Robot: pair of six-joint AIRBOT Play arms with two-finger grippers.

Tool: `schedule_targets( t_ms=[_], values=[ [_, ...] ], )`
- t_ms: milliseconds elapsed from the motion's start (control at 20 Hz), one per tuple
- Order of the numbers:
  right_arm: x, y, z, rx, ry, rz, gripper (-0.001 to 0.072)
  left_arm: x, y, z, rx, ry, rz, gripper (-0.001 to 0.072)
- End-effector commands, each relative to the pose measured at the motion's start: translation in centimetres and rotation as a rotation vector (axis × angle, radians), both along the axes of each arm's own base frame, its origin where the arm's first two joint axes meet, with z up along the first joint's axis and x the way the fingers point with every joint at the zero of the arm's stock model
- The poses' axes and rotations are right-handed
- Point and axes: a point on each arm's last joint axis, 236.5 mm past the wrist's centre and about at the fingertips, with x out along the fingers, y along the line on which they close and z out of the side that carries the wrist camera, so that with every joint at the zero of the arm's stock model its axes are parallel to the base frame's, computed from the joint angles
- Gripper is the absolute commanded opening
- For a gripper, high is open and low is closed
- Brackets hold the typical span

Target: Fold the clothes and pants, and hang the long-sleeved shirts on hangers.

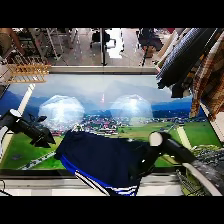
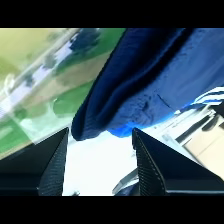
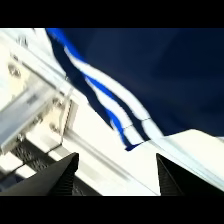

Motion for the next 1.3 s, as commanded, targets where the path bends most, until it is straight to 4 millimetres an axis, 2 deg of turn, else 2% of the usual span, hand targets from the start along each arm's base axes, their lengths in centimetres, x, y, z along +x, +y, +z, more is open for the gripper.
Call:
schedule_targets(
  t_ms=[0,100,200,300,400,500,600,650,700,750,800,850,900,950,1000,1050,1100,1150,1200,1250],
  values=[
    [3.1,-3.7,0.7,-0.031,-0.079,-0.229,0.0574,0.6,0.4,1.3,0.020,-0.034,0.025,0.0446],
    [2.4,-5.0,-1.1,-0.052,-0.025,-0.307,0.0584,1.0,0.4,2.3,0.032,-0.071,0.030,0.0446],
    [2.1,-5.2,-3.5,-0.059,-0.015,-0.379,0.0585,1.9,-0.5,3.8,0.002,-0.125,0.051,0.0446],
    [2.5,-4.4,-5.4,-0.030,-0.026,-0.454,0.0589,3.4,-1.9,5.6,-0.066,-0.192,0.092,0.0446],
    [3.3,-3.0,-6.1,0.039,-0.028,-0.490,0.0590,4.8,-3.2,7.3,-0.135,-0.259,0.129,0.0445],
    [4.5,-1.7,-6.8,0.101,-0.023,-0.512,0.0599,5.6,-4.2,8.7,-0.202,-0.306,0.144,0.0445],
    [5.5,-0.8,-7.6,0.149,-0.016,-0.530,0.0601,5.9,-5.0,9.3,-0.235,-0.319,0.142,0.0445],
    [5.9,-0.1,-7.8,0.184,-0.010,-0.530,0.0562,5.9,-5.5,9.5,-0.245,-0.331,0.124,0.0445],
    [6.5,0.1,-8.1,0.202,-0.022,-0.521,0.0394,5.9,-6.1,9.6,-0.253,-0.336,0.110,0.0444],
    [7.5,0.0,-8.3,0.203,-0.058,-0.498,0.0169,6.0,-6.9,9.7,-0.264,-0.345,0.096,0.0442],
    [9.4,-0.6,-8.4,0.178,-0.123,-0.481,0.0048,6.1,-7.9,9.9,-0.280,-0.364,0.075,0.0409],
    [12.5,-1.8,-8.3,0.131,-0.236,-0.472,0.0012,6.3,-8.9,10.0,-0.289,-0.379,0.055,0.0348],
    [16.3,-3.3,-7.7,0.068,-0.363,-0.498,0.0012,6.5,-10.1,10.0,-0.293,-0.404,0.030,0.0293],
    [21.0,-5.2,-6.3,0.006,-0.520,-0.539,0.0011,6.9,-11.3,9.7,-0.282,-0.427,0.015,0.0259],
    [25.5,-6.7,-4.4,-0.032,-0.671,-0.580,0.0011,7.5,-12.6,9.4,-0.268,-0.452,0.007,0.0257],
    [28.8,-7.7,-2.6,-0.050,-0.781,-0.603,0.0012,8.3,-14.0,9.0,-0.252,-0.502,-0.010,0.0255],
    [31.1,-8.2,-1.4,-0.056,-0.853,-0.601,0.0016,9.1,-15.4,8.6,-0.234,-0.537,-0.013,0.0255],
    [32.7,-8.7,-0.8,-0.061,-0.881,-0.607,0.0101,9.7,-16.9,8.2,-0.218,-0.568,-0.019,0.0256],
    [33.3,-9.7,-0.7,-0.068,-0.868,-0.624,0.0312,10.0,-18.2,7.7,-0.203,-0.585,-0.033,0.0256],
    [33.3,-11.1,-0.8,-0.073,-0.831,-0.659,0.0480,9.9,-19.2,6.8,-0.178,-0.595,-0.062,0.0256]
  ],
)
